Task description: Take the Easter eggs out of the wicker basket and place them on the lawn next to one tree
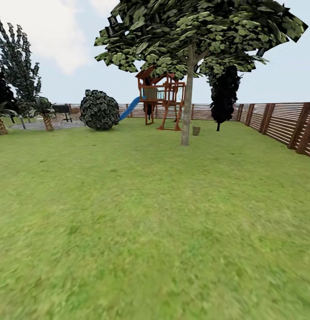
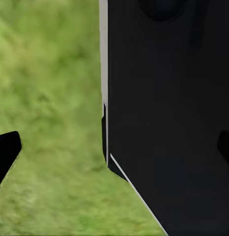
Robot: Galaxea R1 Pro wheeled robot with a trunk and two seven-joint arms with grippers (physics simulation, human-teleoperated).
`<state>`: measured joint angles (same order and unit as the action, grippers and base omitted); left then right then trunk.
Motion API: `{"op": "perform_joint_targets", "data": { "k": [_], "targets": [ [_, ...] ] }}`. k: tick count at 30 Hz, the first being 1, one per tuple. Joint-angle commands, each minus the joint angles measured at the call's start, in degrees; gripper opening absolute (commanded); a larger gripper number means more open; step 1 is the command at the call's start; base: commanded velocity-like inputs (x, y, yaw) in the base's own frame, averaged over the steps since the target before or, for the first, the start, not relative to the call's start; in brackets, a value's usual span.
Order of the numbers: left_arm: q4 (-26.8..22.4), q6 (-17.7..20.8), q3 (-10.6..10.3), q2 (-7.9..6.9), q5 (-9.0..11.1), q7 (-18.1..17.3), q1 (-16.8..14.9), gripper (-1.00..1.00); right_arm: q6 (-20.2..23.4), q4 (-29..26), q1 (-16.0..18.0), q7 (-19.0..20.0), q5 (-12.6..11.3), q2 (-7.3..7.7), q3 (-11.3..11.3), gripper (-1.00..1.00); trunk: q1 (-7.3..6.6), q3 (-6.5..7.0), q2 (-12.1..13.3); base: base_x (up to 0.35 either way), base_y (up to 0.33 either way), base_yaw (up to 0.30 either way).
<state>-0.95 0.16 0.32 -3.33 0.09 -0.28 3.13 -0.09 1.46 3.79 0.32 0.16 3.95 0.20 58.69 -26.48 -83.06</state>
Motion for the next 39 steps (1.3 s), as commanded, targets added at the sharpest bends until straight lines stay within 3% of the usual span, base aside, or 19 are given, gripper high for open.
{"op": "perform_joint_targets", "data": {
  "k": [1, 27, 39],
  "targets": [
    [-0.1, 0.02, 0.03, -0.01, 0.02, -0.02, 0.03, 1.0, -0.01, 0.12, 0.08, 0.03, 0.02, 0.0, 0.03, 1.0, 0.03, -0.04, -0.02, 0.337, 0.0, -0.3],
    [-0.1, 0.02, 0.03, -0.01, 0.0, 0.01, 0.03, 1.0, -0.03, 0.13, 0.08, 0.03, 0.02, 0.02, -0.01, 1.0, 0.03, -0.04, -0.02, 0.337, 0.0, -0.298],
    [-0.07, -0.06, -0.03, 0.14, 0.0, 0.03, 0.03, 1.0, 0.34, 0.86, 0.08, -0.33, -0.05, 0.4, -0.03, 1.0, 0.03, -0.04, -0.02, 0.291, 0.0, -0.035]
  ]
}}
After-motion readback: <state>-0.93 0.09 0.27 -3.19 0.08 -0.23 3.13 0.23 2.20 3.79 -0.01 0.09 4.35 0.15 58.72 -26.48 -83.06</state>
